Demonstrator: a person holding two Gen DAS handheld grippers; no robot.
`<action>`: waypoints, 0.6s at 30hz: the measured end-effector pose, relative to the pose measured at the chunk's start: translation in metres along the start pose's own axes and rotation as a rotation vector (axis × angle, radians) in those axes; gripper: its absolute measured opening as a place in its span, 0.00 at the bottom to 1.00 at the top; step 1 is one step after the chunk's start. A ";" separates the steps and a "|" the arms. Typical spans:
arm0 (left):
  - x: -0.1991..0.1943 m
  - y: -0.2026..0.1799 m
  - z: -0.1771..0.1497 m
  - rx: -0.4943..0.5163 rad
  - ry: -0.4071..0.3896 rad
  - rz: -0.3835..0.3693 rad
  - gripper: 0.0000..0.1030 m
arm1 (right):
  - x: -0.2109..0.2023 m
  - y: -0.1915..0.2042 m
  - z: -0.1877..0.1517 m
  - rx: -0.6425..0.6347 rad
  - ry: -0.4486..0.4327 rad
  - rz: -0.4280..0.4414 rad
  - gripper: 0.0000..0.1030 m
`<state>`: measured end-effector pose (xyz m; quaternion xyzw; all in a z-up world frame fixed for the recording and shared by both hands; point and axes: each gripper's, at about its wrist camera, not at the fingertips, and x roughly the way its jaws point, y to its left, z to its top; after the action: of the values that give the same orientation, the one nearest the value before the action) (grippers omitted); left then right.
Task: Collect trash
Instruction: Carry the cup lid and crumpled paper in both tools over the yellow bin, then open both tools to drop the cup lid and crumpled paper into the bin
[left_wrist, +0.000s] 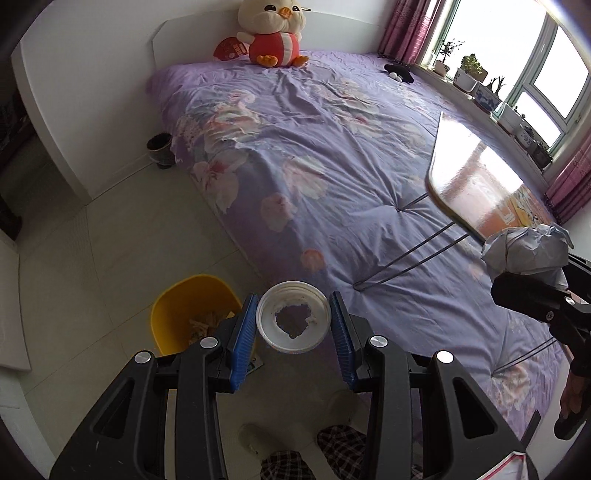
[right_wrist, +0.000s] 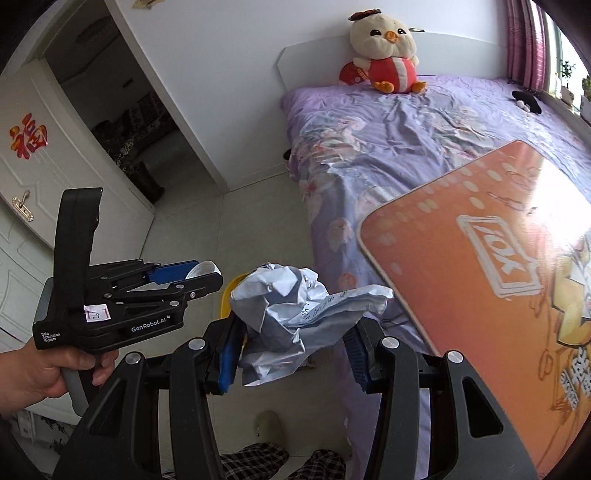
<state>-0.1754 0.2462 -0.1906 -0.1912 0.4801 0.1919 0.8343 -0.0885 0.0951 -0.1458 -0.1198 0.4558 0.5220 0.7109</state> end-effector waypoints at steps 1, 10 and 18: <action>0.005 0.011 -0.004 -0.006 0.006 0.006 0.38 | 0.012 0.008 0.000 -0.009 0.013 0.014 0.49; 0.074 0.110 -0.042 -0.110 0.070 0.060 0.38 | 0.148 0.060 -0.015 -0.114 0.161 0.119 0.49; 0.151 0.182 -0.076 -0.222 0.131 0.084 0.38 | 0.280 0.070 -0.034 -0.188 0.300 0.112 0.49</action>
<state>-0.2522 0.3836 -0.3829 -0.2742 0.5171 0.2654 0.7661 -0.1543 0.2804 -0.3600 -0.2367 0.5119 0.5774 0.5903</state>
